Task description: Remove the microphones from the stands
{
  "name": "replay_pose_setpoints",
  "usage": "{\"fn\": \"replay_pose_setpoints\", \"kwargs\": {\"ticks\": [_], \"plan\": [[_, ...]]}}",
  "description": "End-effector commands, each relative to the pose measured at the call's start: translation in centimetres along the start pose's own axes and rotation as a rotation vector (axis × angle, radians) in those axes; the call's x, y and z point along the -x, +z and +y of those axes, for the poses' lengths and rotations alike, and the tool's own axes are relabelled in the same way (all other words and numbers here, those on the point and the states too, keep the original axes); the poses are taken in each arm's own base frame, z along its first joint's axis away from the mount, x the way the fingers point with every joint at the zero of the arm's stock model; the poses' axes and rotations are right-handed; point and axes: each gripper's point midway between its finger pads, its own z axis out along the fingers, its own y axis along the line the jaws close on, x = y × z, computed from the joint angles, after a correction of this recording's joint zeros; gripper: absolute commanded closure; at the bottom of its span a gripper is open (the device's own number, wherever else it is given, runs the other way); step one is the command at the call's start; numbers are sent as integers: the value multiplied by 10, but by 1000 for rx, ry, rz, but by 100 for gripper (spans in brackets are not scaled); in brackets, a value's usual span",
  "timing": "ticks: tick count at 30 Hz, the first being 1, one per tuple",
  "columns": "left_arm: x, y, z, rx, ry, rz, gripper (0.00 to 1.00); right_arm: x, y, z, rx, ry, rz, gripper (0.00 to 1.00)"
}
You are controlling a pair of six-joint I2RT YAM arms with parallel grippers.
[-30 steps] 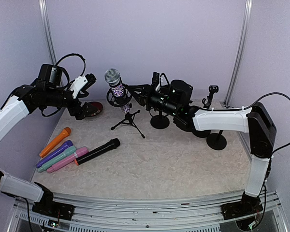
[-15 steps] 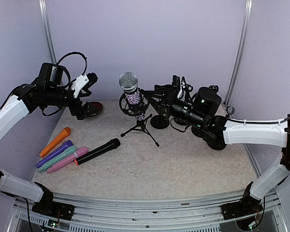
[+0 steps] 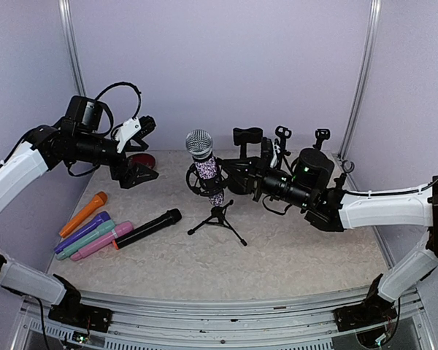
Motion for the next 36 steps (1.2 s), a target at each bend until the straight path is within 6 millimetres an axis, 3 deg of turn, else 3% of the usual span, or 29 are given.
{"fn": "replay_pose_setpoints", "kwargs": {"ticks": [1,7,9,11,14,19,23,26,30,36], "plan": [[26,-8,-8,-35,68,-78,1,14,-2,19,122,-5,-19,100],[44,3,-18,-90,109,-110,1,28,-9,-8,42,-55,-38,100],[55,6,-21,-109,109,-133,1,32,-7,-14,-8,-97,-40,88],[70,9,-24,-119,116,-163,1,34,-5,-17,-32,-124,-24,64],[97,15,-29,-122,128,-220,1,36,-2,-23,-56,-159,2,46],[131,29,-47,-199,113,-285,1,49,-5,-33,-140,-266,11,33],[145,36,-74,-283,153,-303,1,65,-18,-20,-182,-353,-40,36],[149,39,-97,-342,197,-307,1,69,-20,-13,-211,-401,-45,37],[136,40,-114,-426,249,-272,1,67,-19,-12,-206,-420,-27,33],[109,40,-108,-414,288,-212,1,61,-14,-28,-235,-427,16,31]]}}
